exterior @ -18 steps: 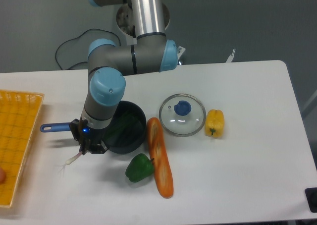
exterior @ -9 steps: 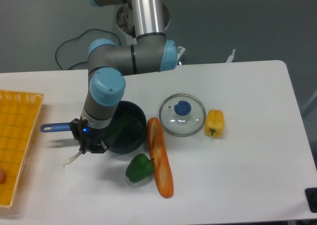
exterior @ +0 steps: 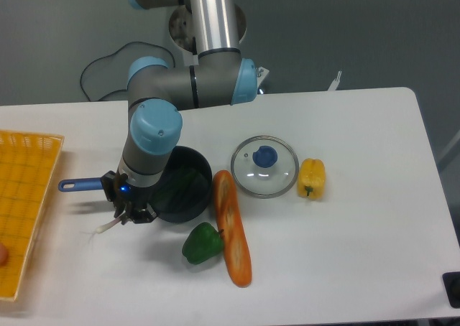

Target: Place the green onion in the pot

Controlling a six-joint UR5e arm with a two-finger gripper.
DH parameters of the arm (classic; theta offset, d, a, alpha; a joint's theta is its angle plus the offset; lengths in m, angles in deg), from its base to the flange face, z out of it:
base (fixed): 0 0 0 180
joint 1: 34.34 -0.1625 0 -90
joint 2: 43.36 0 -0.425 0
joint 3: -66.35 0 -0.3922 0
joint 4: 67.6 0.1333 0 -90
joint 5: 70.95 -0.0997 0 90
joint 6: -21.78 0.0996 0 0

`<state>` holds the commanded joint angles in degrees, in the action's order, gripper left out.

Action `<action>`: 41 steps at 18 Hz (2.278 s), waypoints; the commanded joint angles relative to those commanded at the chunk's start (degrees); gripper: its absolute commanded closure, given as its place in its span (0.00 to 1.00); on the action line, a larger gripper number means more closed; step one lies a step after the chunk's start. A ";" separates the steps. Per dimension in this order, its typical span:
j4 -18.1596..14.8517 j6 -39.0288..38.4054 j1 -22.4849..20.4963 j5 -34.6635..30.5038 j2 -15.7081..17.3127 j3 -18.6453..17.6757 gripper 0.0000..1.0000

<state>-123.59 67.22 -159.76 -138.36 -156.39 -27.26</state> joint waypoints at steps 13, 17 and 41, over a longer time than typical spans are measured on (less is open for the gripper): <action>-0.18 1.40 -0.62 -9.93 0.97 3.96 0.00; -1.49 5.17 -1.31 -11.86 1.76 3.96 0.00; -19.69 39.03 -18.81 -22.24 5.09 3.43 0.00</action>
<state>-143.27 106.25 -178.57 -160.60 -151.30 -23.83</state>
